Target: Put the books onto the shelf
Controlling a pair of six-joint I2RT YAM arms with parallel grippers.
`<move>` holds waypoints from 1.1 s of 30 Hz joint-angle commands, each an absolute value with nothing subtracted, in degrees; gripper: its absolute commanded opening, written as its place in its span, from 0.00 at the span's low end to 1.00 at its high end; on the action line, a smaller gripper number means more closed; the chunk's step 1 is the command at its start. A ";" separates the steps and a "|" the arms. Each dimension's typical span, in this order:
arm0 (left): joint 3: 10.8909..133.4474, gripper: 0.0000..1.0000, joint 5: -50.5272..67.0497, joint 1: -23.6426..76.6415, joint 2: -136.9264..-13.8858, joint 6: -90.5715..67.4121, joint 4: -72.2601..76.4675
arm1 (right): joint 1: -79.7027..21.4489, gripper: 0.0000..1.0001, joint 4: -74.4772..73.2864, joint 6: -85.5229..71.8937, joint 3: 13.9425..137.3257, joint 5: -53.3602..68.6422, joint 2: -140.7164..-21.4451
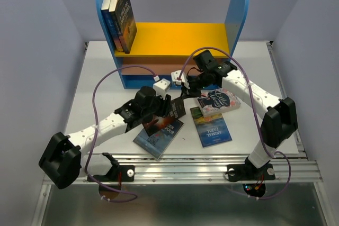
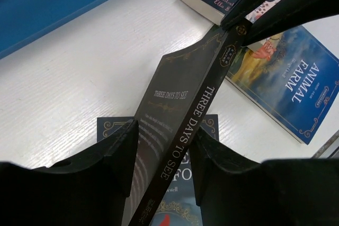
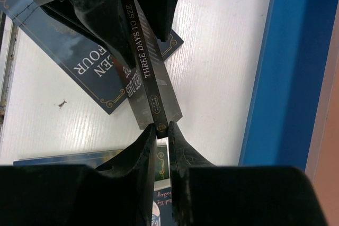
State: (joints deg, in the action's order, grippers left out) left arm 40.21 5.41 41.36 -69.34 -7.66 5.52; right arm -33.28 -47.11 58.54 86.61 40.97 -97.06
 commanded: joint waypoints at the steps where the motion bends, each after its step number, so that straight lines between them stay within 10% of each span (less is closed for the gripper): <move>1: 40.52 0.03 4.92 41.84 -68.56 -8.88 1.76 | -33.05 0.01 -45.26 59.33 90.35 43.86 -95.54; 9: 43.59 0.00 1.16 41.84 -64.25 -9.40 0.09 | -33.05 0.02 -38.36 48.91 92.73 39.30 -95.28; 17: 49.66 0.00 -18.00 41.84 -57.93 -17.74 -4.22 | -33.05 1.00 -21.29 31.13 85.97 22.07 -83.86; 33: 47.64 0.00 -15.66 43.42 -45.17 -21.88 4.93 | -33.05 1.00 -4.71 10.72 69.70 12.02 -66.62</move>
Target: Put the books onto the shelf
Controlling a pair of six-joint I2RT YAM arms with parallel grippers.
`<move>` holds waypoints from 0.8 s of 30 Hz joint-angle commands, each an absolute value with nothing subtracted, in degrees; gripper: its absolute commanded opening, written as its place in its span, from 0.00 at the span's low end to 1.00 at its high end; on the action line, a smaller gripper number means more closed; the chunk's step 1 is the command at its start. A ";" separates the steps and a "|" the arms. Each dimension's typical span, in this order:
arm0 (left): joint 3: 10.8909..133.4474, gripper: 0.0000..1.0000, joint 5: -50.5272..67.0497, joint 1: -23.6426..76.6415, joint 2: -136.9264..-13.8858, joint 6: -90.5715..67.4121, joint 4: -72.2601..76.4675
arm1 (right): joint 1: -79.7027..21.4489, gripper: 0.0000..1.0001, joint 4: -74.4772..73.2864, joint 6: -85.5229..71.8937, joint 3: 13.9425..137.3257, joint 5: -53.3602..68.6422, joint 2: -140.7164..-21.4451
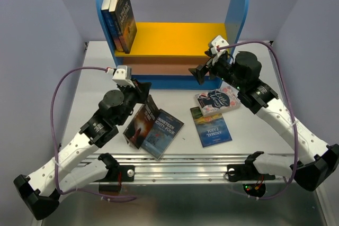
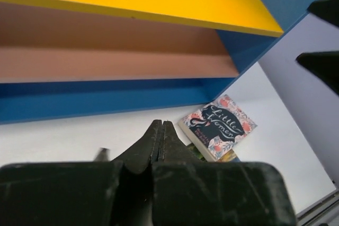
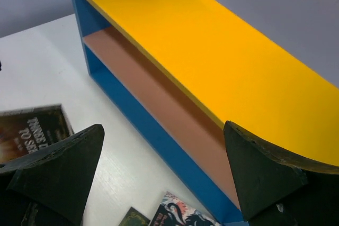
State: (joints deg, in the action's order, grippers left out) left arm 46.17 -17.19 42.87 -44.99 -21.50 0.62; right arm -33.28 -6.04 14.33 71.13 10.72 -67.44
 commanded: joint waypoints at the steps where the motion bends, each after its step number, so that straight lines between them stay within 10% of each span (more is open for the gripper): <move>1: 47.29 0.00 -14.77 43.50 -45.78 -21.97 4.40 | -33.05 1.00 -5.62 9.68 69.78 14.04 -66.88; 10: 47.54 0.00 -28.16 43.07 -49.22 -35.65 -10.26 | -33.05 1.00 -5.27 16.14 63.46 36.20 -69.69; 11: 49.38 0.17 -30.21 42.72 -49.48 -37.60 -15.33 | -33.05 1.00 -3.79 15.39 62.67 35.95 -70.65; 12: 50.18 0.70 -34.24 42.71 -49.57 -42.23 -17.56 | -33.05 1.00 -1.34 12.07 62.75 35.25 -71.45; 13: 50.88 0.96 -35.41 42.54 -49.83 -43.75 -18.97 | -33.05 1.00 -0.97 10.82 63.19 35.16 -73.98; 24: 39.66 0.99 -17.41 8.89 -56.95 -57.55 -21.37 | -40.94 1.00 5.19 -10.02 76.27 30.34 -101.14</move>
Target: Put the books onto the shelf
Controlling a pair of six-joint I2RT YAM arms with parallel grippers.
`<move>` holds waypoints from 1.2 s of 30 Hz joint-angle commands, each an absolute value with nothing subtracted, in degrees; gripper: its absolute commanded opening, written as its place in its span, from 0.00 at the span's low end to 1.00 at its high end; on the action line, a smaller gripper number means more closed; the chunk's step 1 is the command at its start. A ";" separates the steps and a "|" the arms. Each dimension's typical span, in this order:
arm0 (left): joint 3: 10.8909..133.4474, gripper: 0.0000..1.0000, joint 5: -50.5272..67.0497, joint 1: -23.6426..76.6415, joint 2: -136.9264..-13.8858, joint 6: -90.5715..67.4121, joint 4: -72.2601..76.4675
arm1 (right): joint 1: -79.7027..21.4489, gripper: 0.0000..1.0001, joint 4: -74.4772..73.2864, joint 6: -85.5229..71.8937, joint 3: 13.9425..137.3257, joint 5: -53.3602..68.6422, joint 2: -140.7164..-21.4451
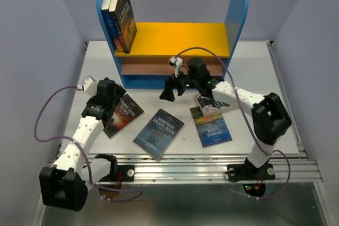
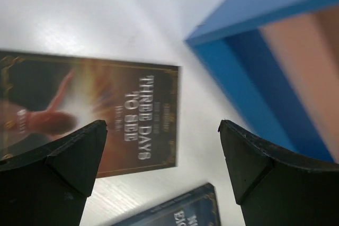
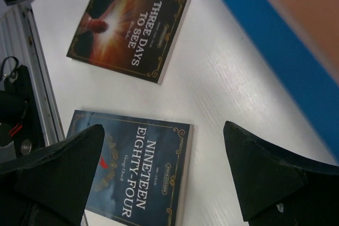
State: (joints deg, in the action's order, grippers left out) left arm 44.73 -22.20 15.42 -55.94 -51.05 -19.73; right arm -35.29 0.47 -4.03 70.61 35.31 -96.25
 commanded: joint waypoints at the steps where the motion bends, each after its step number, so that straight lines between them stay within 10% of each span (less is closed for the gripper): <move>1: 38.68 0.99 -18.19 6.27 -57.48 -58.61 -21.01 | -43.22 1.00 4.32 -10.98 80.12 26.41 -105.60; 15: 39.82 0.99 -24.26 -7.38 -76.79 -62.05 -23.91 | -52.64 1.00 -3.08 -20.65 100.46 11.78 -129.80; 36: 32.61 0.99 -15.03 -7.29 -80.68 -60.29 -15.82 | -53.26 0.93 5.70 -35.15 102.57 33.75 -128.06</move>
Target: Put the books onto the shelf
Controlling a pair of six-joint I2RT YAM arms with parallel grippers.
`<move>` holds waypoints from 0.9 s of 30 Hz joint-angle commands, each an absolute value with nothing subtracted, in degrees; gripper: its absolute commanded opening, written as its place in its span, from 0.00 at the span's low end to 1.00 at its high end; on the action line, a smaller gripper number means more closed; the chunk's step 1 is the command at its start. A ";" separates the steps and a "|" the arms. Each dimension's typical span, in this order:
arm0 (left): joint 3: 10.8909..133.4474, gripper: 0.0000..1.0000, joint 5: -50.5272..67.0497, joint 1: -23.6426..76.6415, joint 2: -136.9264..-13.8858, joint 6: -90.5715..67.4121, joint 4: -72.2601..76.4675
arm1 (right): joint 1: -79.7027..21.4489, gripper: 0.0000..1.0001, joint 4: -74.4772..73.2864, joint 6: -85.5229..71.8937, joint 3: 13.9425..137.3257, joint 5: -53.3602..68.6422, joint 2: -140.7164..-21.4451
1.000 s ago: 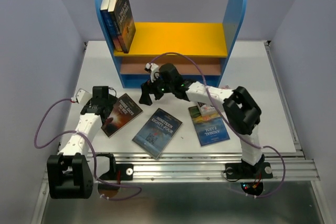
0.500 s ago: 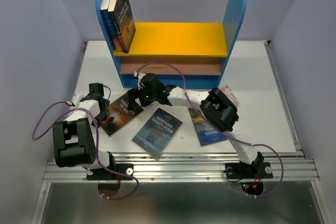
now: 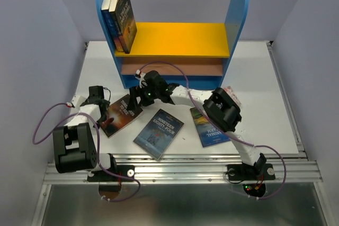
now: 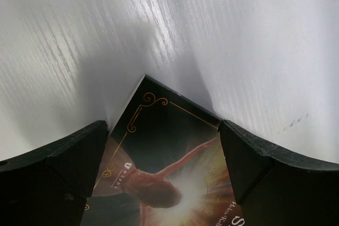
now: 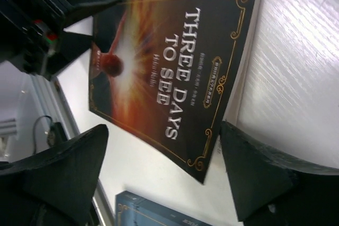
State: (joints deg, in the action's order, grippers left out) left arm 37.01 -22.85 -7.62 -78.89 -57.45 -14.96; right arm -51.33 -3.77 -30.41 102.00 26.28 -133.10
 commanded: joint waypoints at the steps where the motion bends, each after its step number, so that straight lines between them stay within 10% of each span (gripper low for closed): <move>1: 32.43 0.99 -14.68 -7.38 -80.51 -60.47 -15.73 | -53.26 0.88 7.37 -36.46 102.13 33.75 -127.53; 8: 31.20 0.99 -13.54 -7.38 -80.16 -60.03 -14.24 | -53.26 0.66 7.83 -38.94 103.62 36.56 -130.43; 18: 30.67 0.99 -13.45 -7.29 -79.81 -59.59 -13.27 | -53.26 0.74 -8.88 -35.77 105.47 25.66 -132.81; 27: 30.41 0.99 -13.27 -7.29 -78.05 -59.24 -12.92 | -53.26 0.03 -8.09 -37.53 107.49 26.71 -134.91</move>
